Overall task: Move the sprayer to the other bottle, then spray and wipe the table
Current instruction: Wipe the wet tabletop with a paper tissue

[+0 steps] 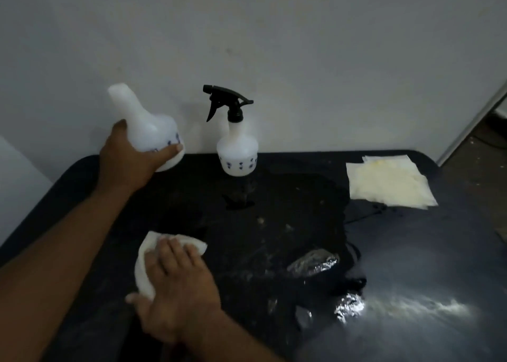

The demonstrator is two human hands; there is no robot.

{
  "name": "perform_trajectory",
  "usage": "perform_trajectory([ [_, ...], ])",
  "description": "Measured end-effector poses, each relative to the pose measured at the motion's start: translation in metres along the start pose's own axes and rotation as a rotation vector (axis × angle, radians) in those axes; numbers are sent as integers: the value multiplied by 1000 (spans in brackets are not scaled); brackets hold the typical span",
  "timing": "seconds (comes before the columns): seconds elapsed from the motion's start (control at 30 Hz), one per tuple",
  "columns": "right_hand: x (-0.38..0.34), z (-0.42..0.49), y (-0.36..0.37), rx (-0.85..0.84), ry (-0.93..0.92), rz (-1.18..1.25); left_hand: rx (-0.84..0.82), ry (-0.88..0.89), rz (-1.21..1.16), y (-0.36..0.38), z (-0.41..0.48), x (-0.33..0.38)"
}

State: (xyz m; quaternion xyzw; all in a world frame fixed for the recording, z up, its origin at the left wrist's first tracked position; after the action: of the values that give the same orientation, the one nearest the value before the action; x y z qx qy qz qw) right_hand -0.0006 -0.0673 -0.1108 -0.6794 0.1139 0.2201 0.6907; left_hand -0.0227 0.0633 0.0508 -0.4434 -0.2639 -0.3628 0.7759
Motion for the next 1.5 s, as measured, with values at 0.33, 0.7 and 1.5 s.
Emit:
perform_trajectory([
  [0.33, 209, -148, -159, 239, 470, -303, -1, -43, -136, -113, -114, 45],
  [0.7, 18, -164, -59, 80, 239, -295, -58, -80, -260, -93, -106, 46],
  [1.5, 109, 2, -92, 140, 395, -329, 477, -344, -218, -199, -96, -26],
])
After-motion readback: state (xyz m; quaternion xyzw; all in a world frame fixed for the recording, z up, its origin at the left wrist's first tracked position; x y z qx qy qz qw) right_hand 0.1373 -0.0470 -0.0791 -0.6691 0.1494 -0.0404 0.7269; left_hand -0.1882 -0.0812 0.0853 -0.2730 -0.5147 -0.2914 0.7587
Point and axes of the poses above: each hand's wrist, its own z-axis towards the middle knuckle, its own y-axis out of the palm, x = y × z, the point moved 7 cm from there along z, towards the middle knuckle, and after that the axes turned 11 degrees about x, right-handed, at the moved point
